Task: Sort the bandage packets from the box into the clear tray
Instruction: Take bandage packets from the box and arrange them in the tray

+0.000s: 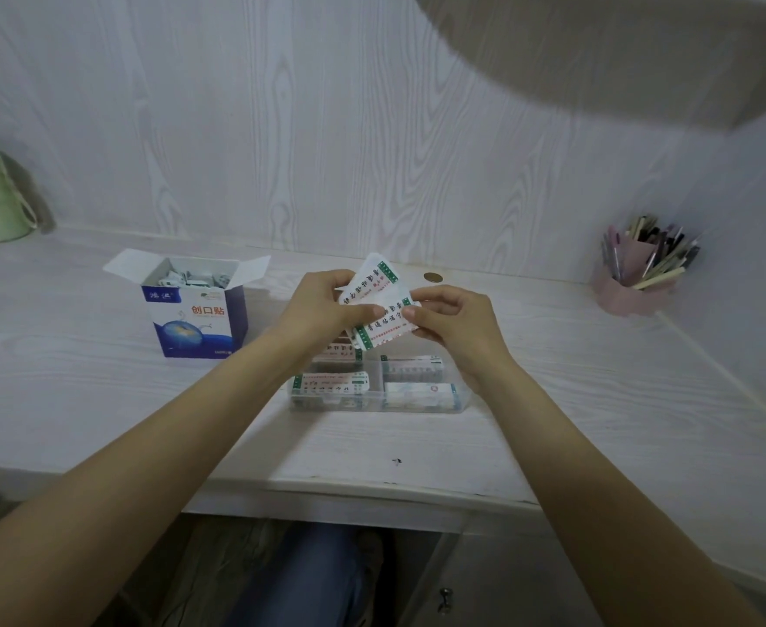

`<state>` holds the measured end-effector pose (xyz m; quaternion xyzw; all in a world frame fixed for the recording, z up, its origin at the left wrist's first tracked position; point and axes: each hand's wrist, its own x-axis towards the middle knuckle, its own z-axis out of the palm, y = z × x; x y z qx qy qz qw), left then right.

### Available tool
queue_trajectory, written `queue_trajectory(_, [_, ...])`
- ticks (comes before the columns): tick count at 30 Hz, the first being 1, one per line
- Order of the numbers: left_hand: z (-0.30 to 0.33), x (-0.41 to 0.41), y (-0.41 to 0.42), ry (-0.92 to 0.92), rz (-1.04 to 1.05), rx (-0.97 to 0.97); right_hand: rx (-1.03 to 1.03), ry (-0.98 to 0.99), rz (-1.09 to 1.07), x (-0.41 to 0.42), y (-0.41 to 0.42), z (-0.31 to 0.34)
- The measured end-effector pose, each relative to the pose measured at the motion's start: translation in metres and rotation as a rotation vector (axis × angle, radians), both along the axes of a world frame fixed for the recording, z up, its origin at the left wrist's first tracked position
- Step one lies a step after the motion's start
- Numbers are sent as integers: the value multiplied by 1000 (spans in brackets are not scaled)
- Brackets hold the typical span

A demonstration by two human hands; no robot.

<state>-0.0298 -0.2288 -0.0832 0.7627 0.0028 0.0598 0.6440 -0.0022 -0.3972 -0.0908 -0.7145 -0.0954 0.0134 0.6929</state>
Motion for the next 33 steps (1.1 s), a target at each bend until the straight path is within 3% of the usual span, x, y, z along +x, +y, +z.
queue_trajectory(10, [-3,4,8,1,52,-186,-147,-59,-132,13,-15,-10])
queue_trajectory(15, [-4,5,9,1,18,-212,-459,-107,-206,20,-22,-19])
queue_trajectory(24, [-5,6,4,4,13,-215,-1072,-132,-71,20,-5,-16])
queue_trajectory(33, [-3,5,3,5,-1,-222,-1167,-97,-85,23,2,-17])
